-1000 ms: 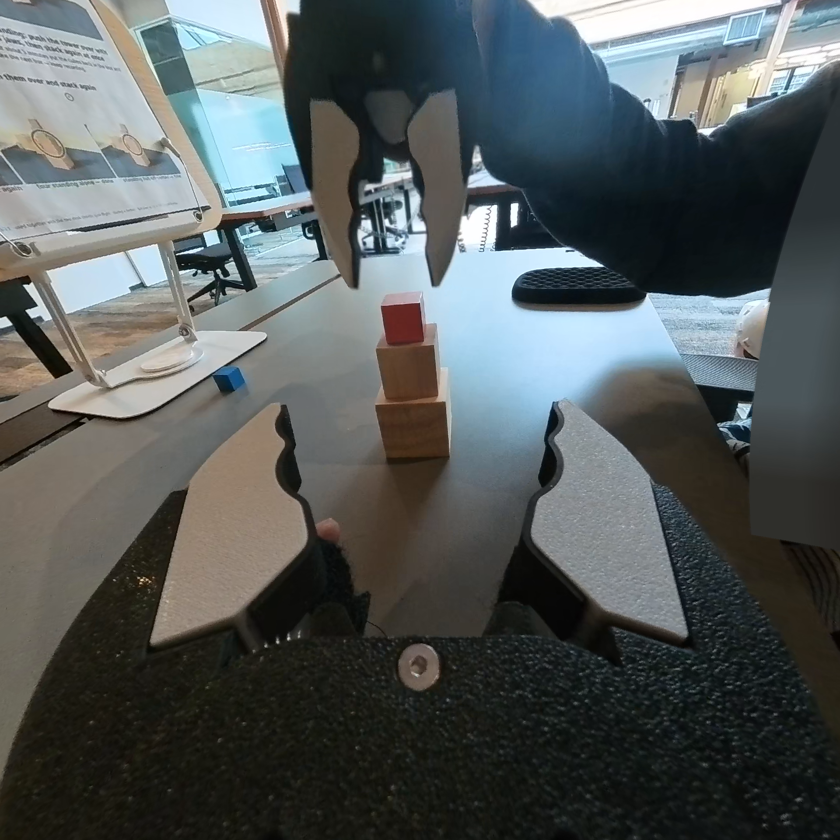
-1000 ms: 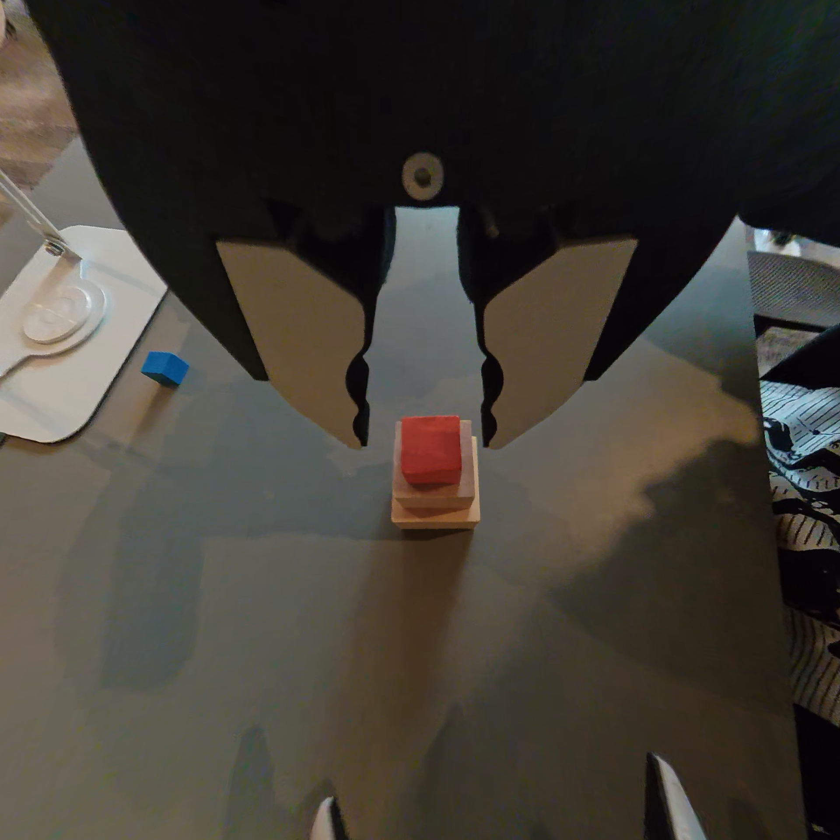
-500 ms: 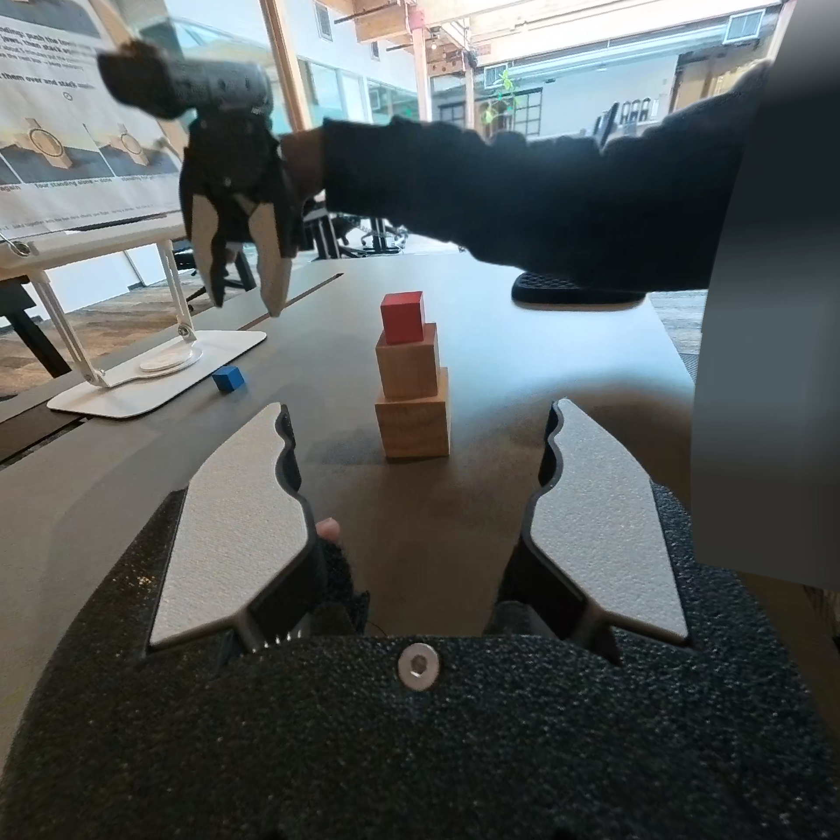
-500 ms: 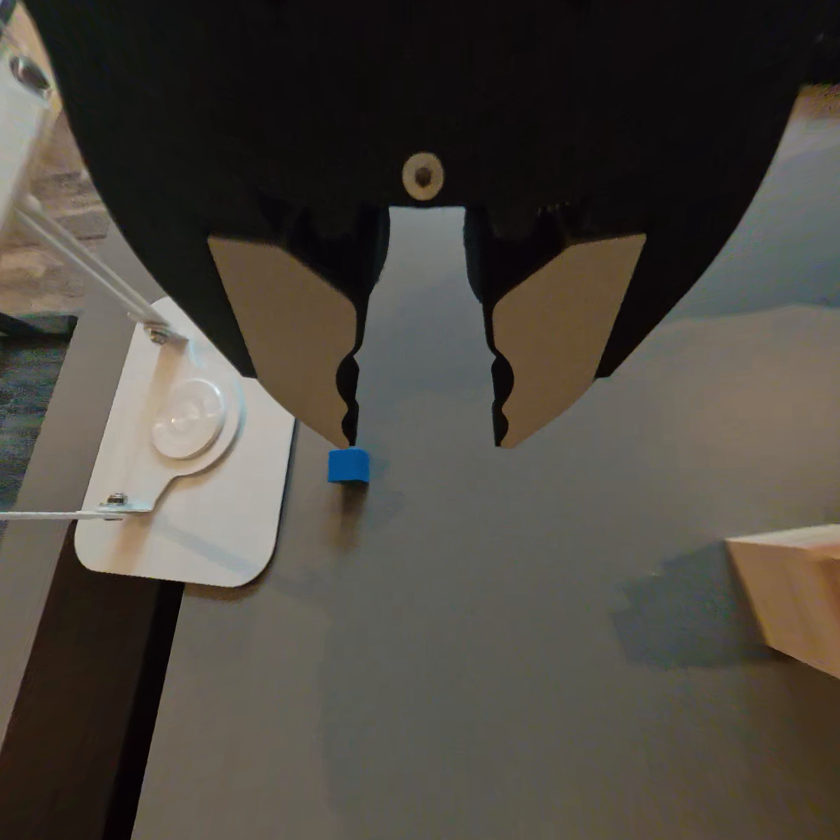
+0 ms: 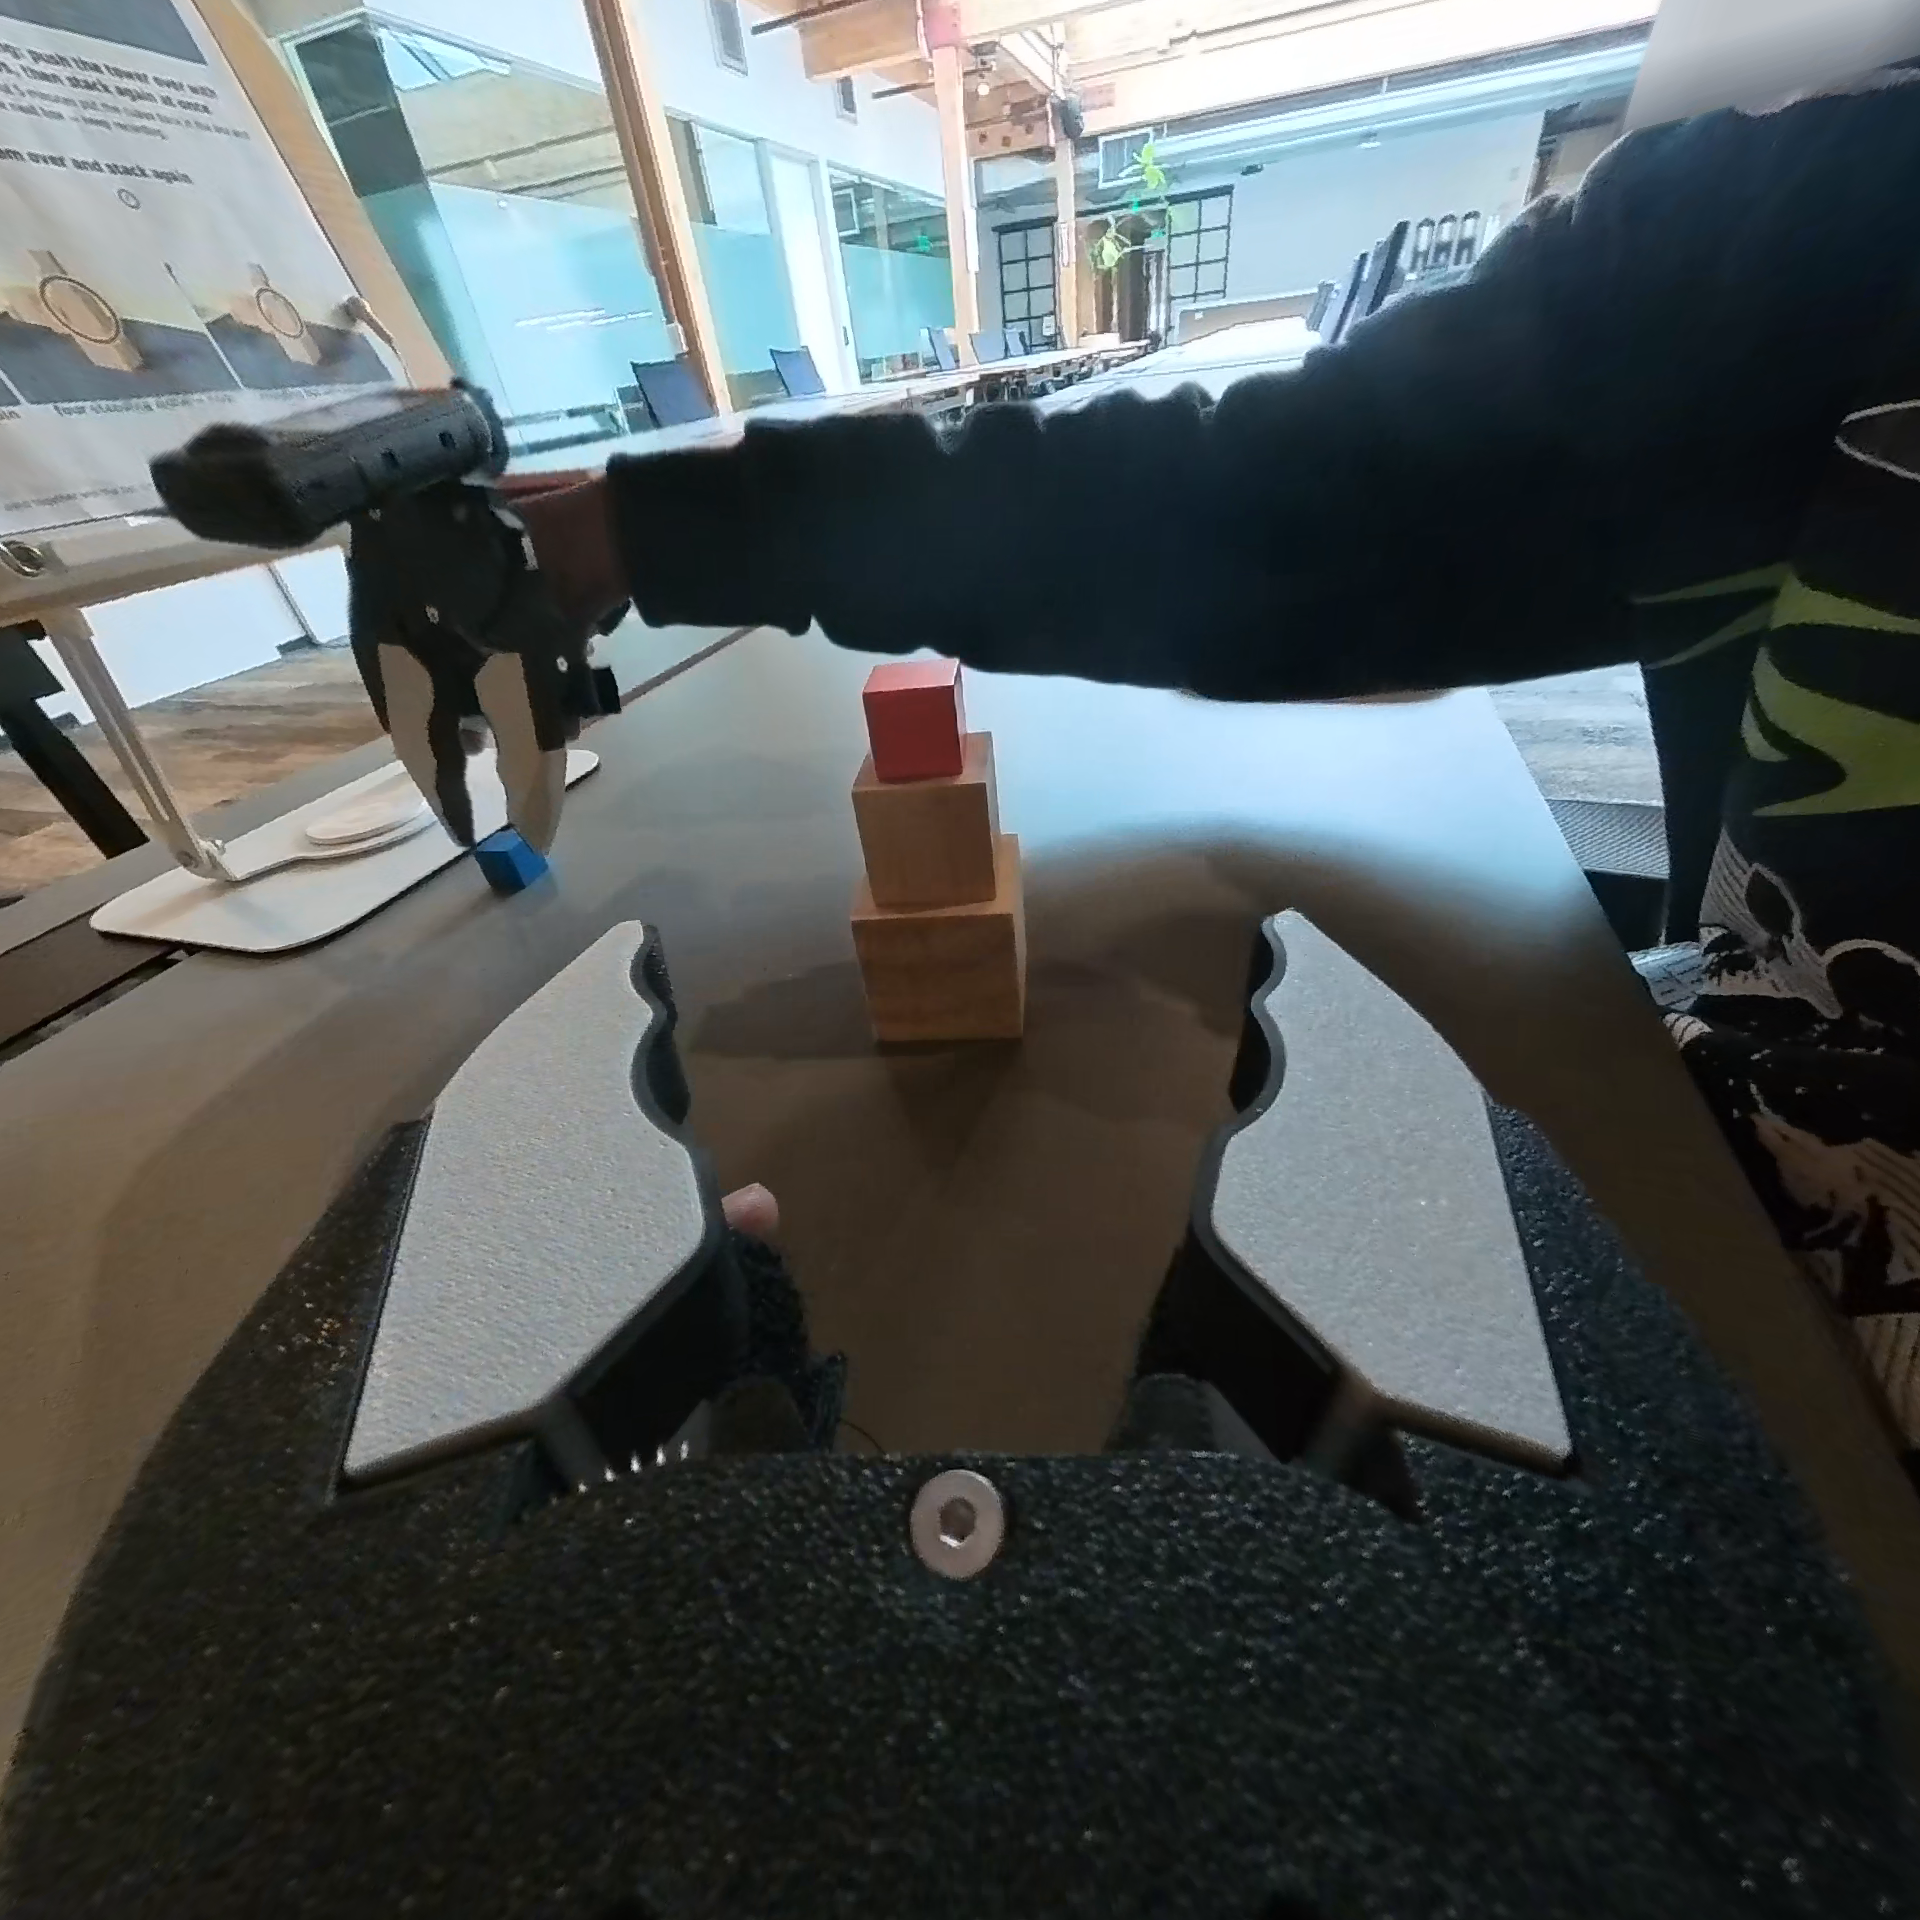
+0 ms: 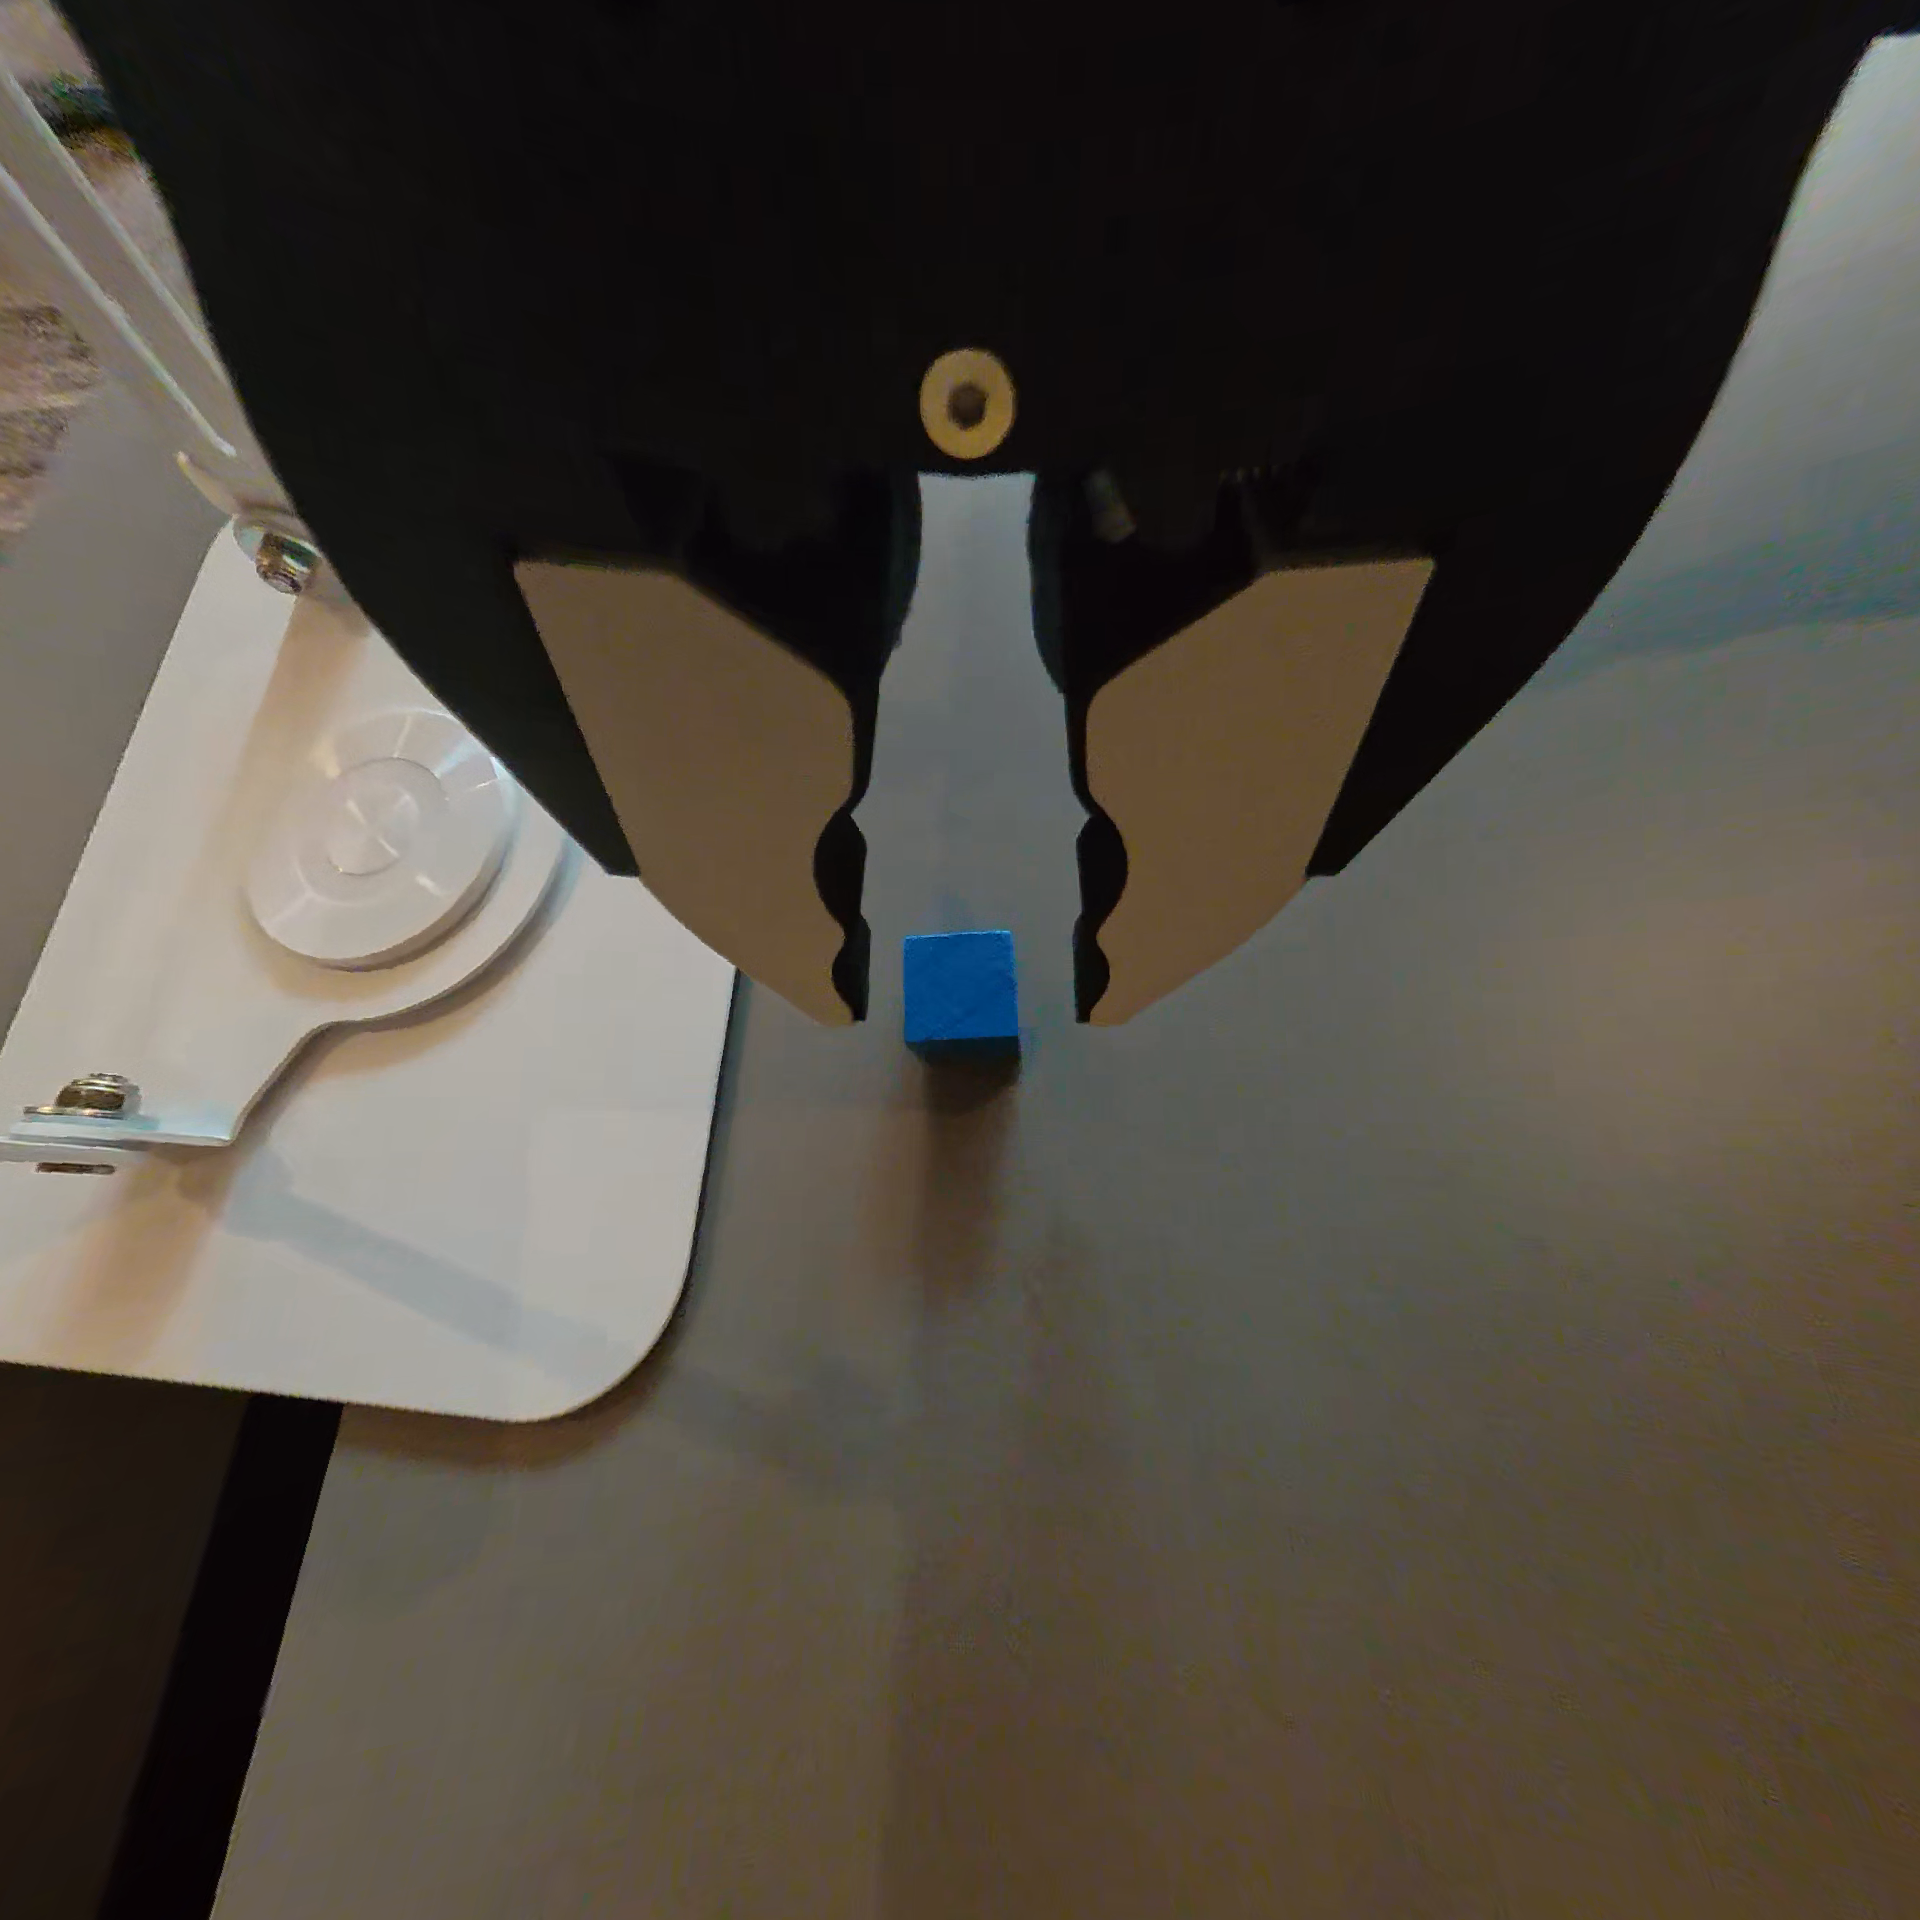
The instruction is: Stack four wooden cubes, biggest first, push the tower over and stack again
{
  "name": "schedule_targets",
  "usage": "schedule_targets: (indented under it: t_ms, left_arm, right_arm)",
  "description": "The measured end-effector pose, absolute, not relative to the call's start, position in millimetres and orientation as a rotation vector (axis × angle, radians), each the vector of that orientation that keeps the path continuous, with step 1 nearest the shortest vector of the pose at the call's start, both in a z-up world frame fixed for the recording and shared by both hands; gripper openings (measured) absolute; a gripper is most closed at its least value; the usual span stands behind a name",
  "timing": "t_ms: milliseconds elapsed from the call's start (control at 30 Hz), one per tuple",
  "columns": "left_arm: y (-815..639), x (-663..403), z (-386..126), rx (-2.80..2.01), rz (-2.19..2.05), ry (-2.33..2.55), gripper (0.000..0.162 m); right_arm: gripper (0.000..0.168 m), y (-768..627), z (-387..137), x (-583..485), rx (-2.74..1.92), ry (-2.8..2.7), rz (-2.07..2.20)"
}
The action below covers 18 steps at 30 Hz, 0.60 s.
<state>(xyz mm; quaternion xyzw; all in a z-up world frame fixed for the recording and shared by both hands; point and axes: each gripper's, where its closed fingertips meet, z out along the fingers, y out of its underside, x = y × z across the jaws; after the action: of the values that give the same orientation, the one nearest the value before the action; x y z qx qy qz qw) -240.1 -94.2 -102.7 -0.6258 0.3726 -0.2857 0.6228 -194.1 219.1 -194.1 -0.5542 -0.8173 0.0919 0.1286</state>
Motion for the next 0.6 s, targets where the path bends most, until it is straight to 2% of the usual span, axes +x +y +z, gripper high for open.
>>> schedule_targets:
  t_ms: [133, 200, 300, 600]
  left_arm:
    - [-94, -240, -103, -1.436, -0.654, 0.859, 0.104]
    - [-94, -240, -103, -1.435, -0.653, 0.858, 0.104]
    - [-94, -241, -102, -1.434, -0.655, 0.851, 0.104]
    - [-93, -242, -101, -1.433, -0.655, 0.837, 0.104]
  right_arm:
    - [0.033, 221, -202, -191, -1.627, -2.389, 0.246]
    - [0.021, 222, -204, -191, -1.622, -2.39, 0.232]
    - [0.021, 221, -198, -191, -1.593, -2.375, 0.218]
    - [0.021, 134, -111, -181, -1.508, -2.338, 0.325]
